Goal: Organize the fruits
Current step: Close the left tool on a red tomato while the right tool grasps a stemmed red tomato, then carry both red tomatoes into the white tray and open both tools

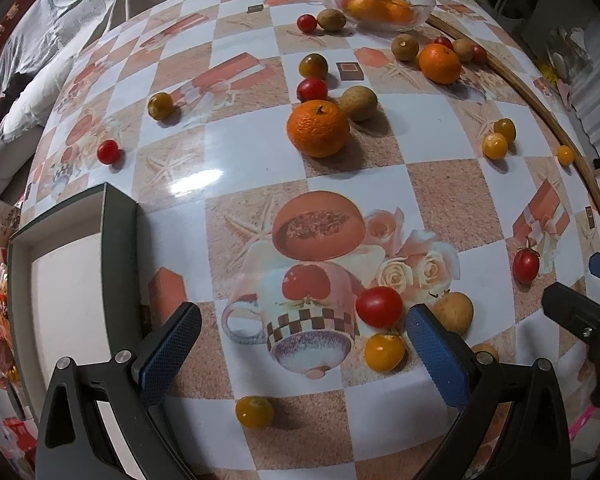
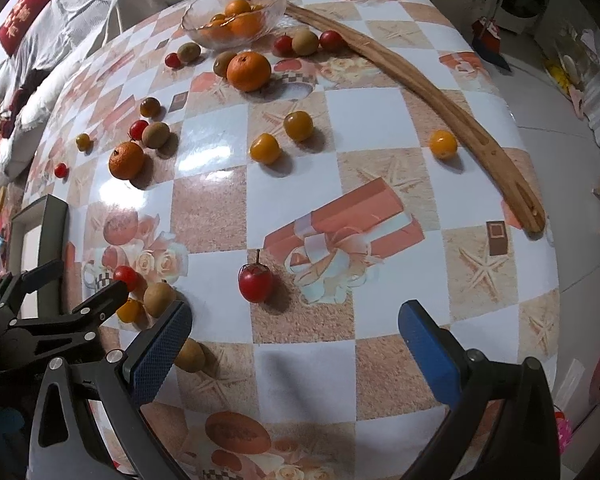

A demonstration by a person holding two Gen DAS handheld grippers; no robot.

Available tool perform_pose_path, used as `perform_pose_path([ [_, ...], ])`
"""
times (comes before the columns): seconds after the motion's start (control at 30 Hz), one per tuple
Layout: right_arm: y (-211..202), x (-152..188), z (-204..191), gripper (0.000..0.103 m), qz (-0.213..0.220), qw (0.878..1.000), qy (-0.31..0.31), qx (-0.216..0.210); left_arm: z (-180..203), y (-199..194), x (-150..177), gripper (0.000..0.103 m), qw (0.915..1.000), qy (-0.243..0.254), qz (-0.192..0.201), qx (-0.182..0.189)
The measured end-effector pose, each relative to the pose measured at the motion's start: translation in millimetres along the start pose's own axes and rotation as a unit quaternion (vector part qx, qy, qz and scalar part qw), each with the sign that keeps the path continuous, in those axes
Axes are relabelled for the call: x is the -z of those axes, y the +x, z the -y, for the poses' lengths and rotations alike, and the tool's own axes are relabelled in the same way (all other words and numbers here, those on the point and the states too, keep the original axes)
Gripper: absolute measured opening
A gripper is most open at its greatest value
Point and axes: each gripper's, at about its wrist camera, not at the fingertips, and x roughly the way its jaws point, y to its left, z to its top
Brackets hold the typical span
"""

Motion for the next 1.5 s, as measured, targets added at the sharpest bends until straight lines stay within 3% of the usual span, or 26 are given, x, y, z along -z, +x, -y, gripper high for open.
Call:
perform_pose_path([
  [0.13, 9.1, -2.3, -3.9, 0.102, -0.005, 1.0, -0.009, 0.005, 7.7, 1.8, 0.1, 0.103, 1.0, 0.009, 0.0, 0.001],
  [0.2, 14.9, -3.7, -5.5, 0.1, -0.008, 1.0, -0.014, 0.007, 11.0, 2.0, -0.2, 0.088, 0.9999, 0.014, 0.002, -0.001],
  [0.3, 21.1, -4.3, -8.5, 0.098, -0.012, 1.0, -0.018, 0.007, 17.0, 6.9, 0.7, 0.086, 0.9998, 0.018, -0.013, 0.0],
  [0.37, 23.5, -5.0, -11.8, 0.085, -0.012, 1.0, -0.024, 0.004, 18.5, 7.6, 1.0, 0.084, 0.9998, 0.016, -0.012, 0.0],
  [0.4, 25.3, -5.5, -13.7, 0.082, -0.014, 1.0, -0.028, 0.0, 19.3, 7.5, 1.3, 0.075, 0.9998, 0.016, -0.011, 0.001],
  [0.53, 31.4, -6.7, -22.7, 0.078, -0.018, 0.999, -0.043, 0.002, 23.1, 8.9, 0.1, 0.07, 0.9998, 0.018, -0.012, 0.004],
  [0.6, 32.0, -6.4, -26.9, 0.073, -0.017, 0.999, -0.05, 0.006, 28.4, 7.6, 0.8, 0.054, 0.9996, 0.017, -0.01, 0.018],
  [0.67, 32.4, -7.0, -32.3, 0.061, -0.014, 0.998, -0.059, 0.016, 33.9, 6.9, 0.9, 0.049, 0.9995, 0.023, -0.007, 0.019],
  [0.7, 32.5, -7.1, -33.8, 0.059, -0.013, 0.998, -0.063, 0.021, 38.0, 6.4, 0.2, 0.043, 0.9995, 0.024, -0.005, 0.021],
  [0.8, 31.9, -8.4, -34.5, 0.036, -0.008, 0.997, -0.066, 0.025, 49.7, 2.7, 1.5, 0.026, 0.9988, 0.023, 0.004, 0.043],
  [0.83, 31.3, -9.6, -32.8, 0.023, -0.006, 0.998, -0.063, 0.02, 53.6, 1.6, 2.4, 0.025, 0.9986, 0.021, 0.005, 0.048],
  [0.87, 31.0, -10.7, -30.1, 0.022, -0.006, 0.998, -0.056, 0.007, 55.0, 1.6, 1.0, 0.025, 0.9984, 0.016, 0.007, 0.055],
  [0.97, 26.3, -12.2, -19.6, 0.022, -0.01, 0.999, -0.036, -0.015, 51.5, -2.5, -1.1, 0.025, 0.9975, -0.001, 0.013, 0.07],
  [1.2, 13.2, -10.5, -18.4, 0.022, -0.007, 0.999, -0.039, -0.034, 54.2, -19.3, -5.7, 0.025, 0.997, -0.012, 0.033, 0.069],
  [1.5, -3.8, -14.9, -43.3, 0.022, -0.002, 0.995, -0.078, -0.06, -7.4, -47.8, 3.9, 0.025, 0.9955, -0.053, 0.05, 0.061],
])
